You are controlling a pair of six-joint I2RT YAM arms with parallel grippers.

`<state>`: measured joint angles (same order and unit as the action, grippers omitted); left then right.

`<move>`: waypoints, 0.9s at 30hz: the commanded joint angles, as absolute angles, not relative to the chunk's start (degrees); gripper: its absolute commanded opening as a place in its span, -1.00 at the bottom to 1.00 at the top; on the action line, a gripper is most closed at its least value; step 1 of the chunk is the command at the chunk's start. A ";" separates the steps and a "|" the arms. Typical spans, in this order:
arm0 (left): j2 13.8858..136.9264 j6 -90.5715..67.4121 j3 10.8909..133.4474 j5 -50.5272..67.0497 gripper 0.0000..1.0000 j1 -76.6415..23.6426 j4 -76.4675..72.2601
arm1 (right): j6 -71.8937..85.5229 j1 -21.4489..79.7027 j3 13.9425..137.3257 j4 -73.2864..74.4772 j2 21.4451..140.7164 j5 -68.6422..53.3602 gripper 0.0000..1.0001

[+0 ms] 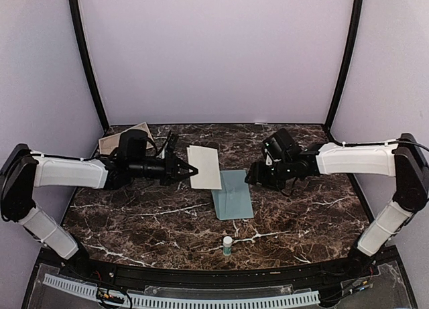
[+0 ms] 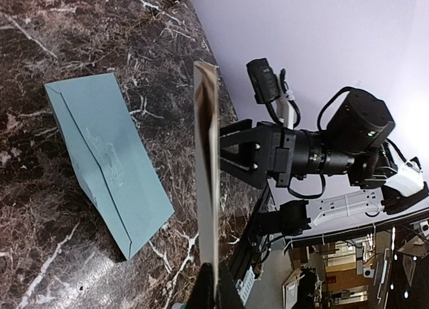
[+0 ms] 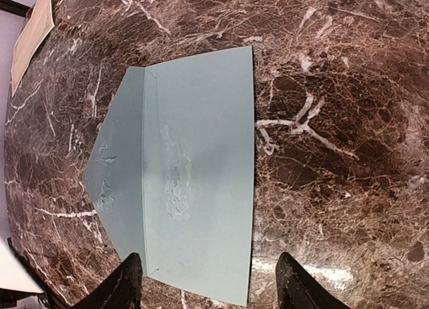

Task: Place the letter into the envelope and seal it
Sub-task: Place the letter in the envelope.

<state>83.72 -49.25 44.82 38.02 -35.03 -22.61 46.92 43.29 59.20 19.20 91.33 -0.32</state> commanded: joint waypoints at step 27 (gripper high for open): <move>102.43 -50.60 51.55 30.43 -1.00 -38.14 -19.24 | 42.33 39.06 49.95 7.85 91.46 -4.83 0.25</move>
